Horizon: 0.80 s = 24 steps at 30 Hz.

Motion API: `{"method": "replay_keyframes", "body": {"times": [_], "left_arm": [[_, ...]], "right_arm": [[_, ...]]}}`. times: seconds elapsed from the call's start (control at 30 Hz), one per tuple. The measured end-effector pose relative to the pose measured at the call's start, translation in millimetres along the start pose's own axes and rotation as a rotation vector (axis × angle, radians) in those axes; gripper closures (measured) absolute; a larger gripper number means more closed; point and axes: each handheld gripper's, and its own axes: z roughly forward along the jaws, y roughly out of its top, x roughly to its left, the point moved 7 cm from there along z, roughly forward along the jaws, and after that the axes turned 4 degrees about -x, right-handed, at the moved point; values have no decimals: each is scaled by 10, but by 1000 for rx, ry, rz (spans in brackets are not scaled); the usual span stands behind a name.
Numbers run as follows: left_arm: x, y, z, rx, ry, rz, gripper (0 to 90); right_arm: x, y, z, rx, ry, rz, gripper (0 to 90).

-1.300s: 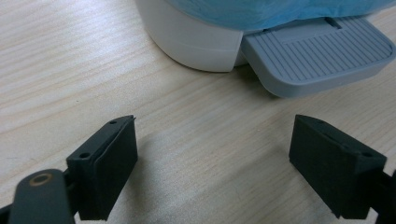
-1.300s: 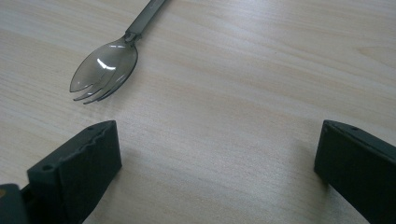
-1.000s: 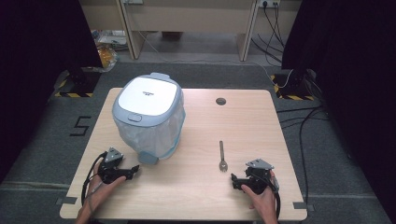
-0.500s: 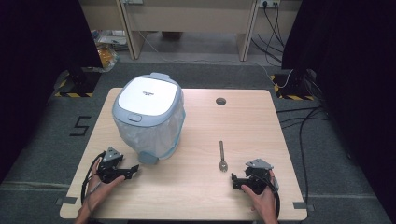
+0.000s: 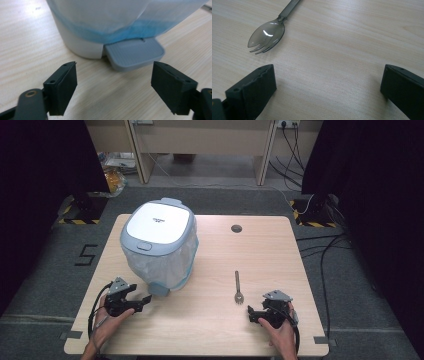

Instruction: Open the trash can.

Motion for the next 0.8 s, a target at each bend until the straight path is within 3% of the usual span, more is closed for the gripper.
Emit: {"method": "replay_keyframes", "body": {"times": [0.2,0.4,0.8], "left_arm": [[-110,94,1,-43,-20,19,326],[-215,114,72,-43,-45,38,436],[-287,179,201,-41,-38,57,549]], "right_arm": [[0,0,0,0,0,0,3],[0,0,0,0,0,0,3],[0,0,0,0,0,0,3]]}}
